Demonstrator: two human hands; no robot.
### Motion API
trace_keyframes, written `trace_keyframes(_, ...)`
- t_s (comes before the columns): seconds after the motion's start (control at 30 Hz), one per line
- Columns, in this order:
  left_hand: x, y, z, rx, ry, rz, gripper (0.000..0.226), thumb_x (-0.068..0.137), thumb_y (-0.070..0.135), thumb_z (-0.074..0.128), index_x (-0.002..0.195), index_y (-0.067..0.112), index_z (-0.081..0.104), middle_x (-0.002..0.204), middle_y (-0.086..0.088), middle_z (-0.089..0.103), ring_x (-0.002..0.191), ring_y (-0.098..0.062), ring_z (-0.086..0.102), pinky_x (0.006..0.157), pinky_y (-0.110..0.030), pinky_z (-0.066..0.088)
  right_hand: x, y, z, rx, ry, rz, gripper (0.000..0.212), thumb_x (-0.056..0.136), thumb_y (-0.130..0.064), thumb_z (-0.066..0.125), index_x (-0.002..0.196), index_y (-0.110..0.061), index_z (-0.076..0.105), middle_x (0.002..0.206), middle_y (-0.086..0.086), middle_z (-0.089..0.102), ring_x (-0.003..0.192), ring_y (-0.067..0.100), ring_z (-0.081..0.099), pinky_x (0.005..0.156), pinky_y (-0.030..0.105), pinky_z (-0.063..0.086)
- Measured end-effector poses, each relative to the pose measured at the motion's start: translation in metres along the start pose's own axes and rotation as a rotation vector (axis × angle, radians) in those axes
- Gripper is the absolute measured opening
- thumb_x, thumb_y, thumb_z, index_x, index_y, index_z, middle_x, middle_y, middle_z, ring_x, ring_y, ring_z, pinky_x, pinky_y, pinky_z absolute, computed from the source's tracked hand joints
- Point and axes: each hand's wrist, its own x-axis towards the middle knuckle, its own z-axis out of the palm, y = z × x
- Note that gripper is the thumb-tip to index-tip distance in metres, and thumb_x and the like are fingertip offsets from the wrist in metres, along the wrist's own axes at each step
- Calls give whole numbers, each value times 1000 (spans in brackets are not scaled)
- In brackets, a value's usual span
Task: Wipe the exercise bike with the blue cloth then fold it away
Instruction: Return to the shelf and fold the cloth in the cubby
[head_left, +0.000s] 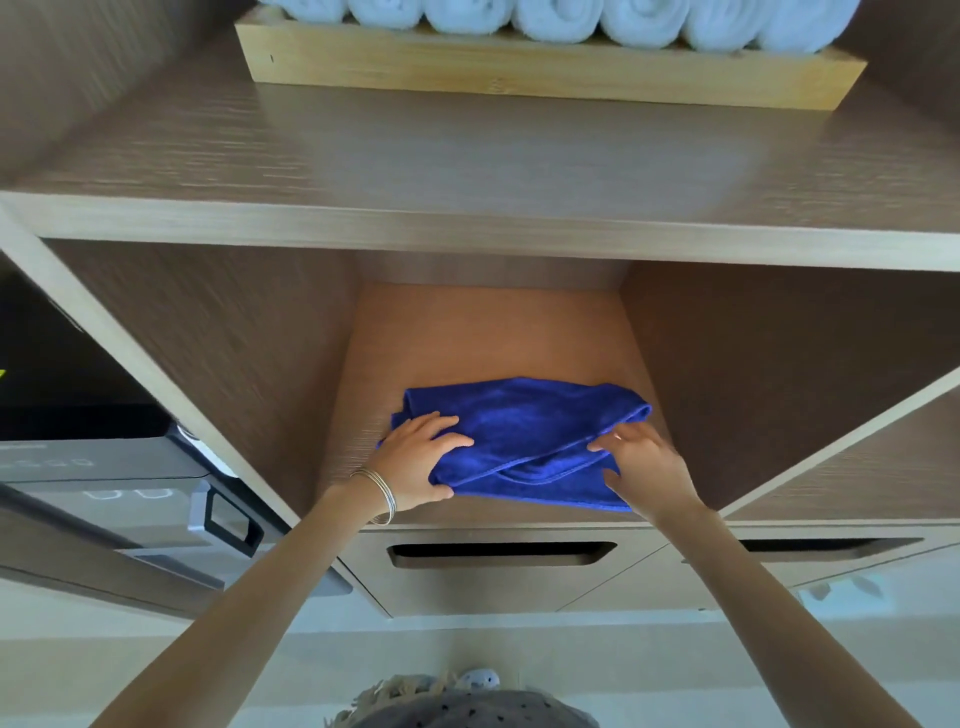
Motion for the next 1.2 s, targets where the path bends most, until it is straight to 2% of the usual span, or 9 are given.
trace_keyframes(0.13, -2, 4, -11, -50, 79, -21, 44, 77, 34, 69, 118, 26, 55, 143, 7, 39, 137, -19, 26, 111, -36, 25, 15, -7, -8, -13, 81, -102, 39, 88, -12, 55, 123, -29, 56, 128, -9, 52, 123, 14, 44, 92, 28, 44)
trace_keyframes(0.27, 6, 26, -8, -57, 208, 72, 30, 82, 32, 64, 109, 23, 60, 125, 6, 53, 120, -22, 41, 99, -34, 36, 37, 27, -29, 35, 14, 38, 43, 85, -1, 52, 119, -26, 60, 128, -4, 56, 116, 20, 52, 90, 34, 47)
trace_keyframes(0.37, 24, 64, 5, 21, 192, 126, 29, 83, 32, 60, 112, 23, 57, 118, 5, 54, 111, -21, 44, 90, -32, 37, 46, 40, -34, -2, -34, 39, 38, 87, -7, 58, 120, -26, 60, 127, -5, 56, 115, 19, 53, 87, 35, 47)
trace_keyframes(0.57, 48, 89, 6, 135, 143, 13, 19, 86, 19, 55, 105, 14, 54, 112, -4, 56, 103, -26, 50, 70, -33, 37, 60, 39, -37, -2, -94, -16, 32, 84, -14, 66, 114, -25, 63, 122, -2, 58, 111, 21, 57, 86, 32, 47)
trace_keyframes(0.8, 54, 56, -30, -212, 40, -24, 12, 83, 12, 60, 93, 18, 58, 89, 3, 73, 86, -18, 63, 77, -32, 46, 73, 47, -79, 292, -241, -42, 20, 76, -7, 74, 96, -12, 74, 81, 2, 67, 72, 11, 60, 67, 19, 44)
trace_keyframes(0.97, 67, 43, -58, -743, 104, -124, 18, 83, -1, 55, 81, 16, 50, 75, -1, 58, 63, -8, 48, 62, -18, 40, 84, 49, -84, 447, -6, 20, 11, 82, -9, 69, 91, -10, 75, 81, 1, 65, 81, 14, 59, 73, 22, 41)
trace_keyframes(1.03, 82, 32, -71, -833, 72, -198, 22, 84, -1, 53, 77, 19, 52, 72, 2, 51, 64, -8, 45, 59, -20, 38, 98, 46, -82, 442, 72, 60, 10, 82, -10, 69, 90, -9, 74, 80, 3, 63, 81, 15, 58, 66, 21, 43)
trace_keyframes(1.1, 104, 21, -85, -801, 15, -265, 17, 84, -1, 55, 81, 16, 56, 74, 1, 52, 66, -11, 48, 59, -20, 42, 117, 41, -81, 543, 110, 160, 7, 82, -8, 68, 87, -10, 73, 82, 9, 66, 79, 22, 64, 60, 18, 54)
trace_keyframes(1.2, 146, 11, -102, -542, 176, -269, 20, 80, -7, 55, 89, 7, 66, 90, -12, 68, 80, -22, 60, 65, -22, 48, 143, 29, -75, 567, 277, 275, 18, 83, -3, 61, 99, -6, 70, 105, 18, 69, 100, 31, 65, 92, 33, 52)
